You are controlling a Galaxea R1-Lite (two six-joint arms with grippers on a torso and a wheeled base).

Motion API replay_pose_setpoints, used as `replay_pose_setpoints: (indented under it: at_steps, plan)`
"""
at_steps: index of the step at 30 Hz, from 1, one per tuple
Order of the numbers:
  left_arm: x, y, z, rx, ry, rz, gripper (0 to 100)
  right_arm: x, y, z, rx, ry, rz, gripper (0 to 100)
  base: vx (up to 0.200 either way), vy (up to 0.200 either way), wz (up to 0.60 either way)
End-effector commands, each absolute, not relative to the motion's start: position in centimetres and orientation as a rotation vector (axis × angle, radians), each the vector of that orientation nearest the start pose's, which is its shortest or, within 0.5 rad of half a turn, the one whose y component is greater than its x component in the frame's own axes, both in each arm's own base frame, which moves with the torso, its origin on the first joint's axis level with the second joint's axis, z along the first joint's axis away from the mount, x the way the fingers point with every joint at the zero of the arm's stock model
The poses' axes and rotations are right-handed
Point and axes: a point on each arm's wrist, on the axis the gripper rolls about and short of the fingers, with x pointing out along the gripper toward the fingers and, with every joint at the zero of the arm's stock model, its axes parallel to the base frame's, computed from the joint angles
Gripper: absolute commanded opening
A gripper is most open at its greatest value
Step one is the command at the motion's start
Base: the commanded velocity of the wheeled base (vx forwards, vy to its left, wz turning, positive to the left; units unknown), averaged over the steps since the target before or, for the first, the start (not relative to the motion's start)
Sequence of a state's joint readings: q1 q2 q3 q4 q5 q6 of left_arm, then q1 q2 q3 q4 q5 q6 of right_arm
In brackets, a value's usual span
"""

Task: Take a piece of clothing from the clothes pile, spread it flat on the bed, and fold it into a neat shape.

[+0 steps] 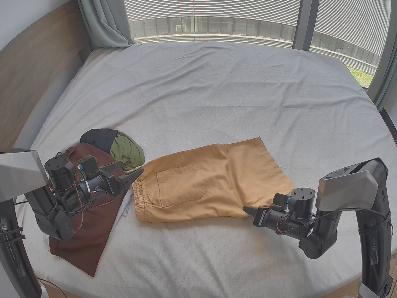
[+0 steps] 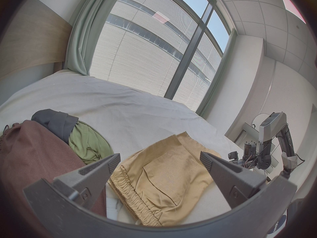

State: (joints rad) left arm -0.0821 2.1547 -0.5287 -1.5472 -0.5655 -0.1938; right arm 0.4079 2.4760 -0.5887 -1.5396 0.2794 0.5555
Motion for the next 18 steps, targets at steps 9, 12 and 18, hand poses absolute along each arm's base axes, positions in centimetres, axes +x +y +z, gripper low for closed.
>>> replay_pose_setpoints:
  at_steps: [9, 12, 18]
  plan:
    - [32.5, -4.1, 6.0, -0.202, 0.159, -0.704, 100, 29.8, 13.7, -3.5, 0.494, 0.583, 0.535, 0, 0.0, 0.0, 0.0]
    - [32.5, -4.3, 6.2, -0.199, 0.153, -0.705, 100, 29.2, 13.5, -3.4, 0.478, 0.598, 0.533, 0, 0.0, 0.0, 0.0]
    - [32.4, -4.8, 6.1, -0.199, 0.16, -0.716, 100, 28.1, 13.0, -3.5, 0.435, 0.627, 0.531, 0, 0.0, 0.0, 0.0]
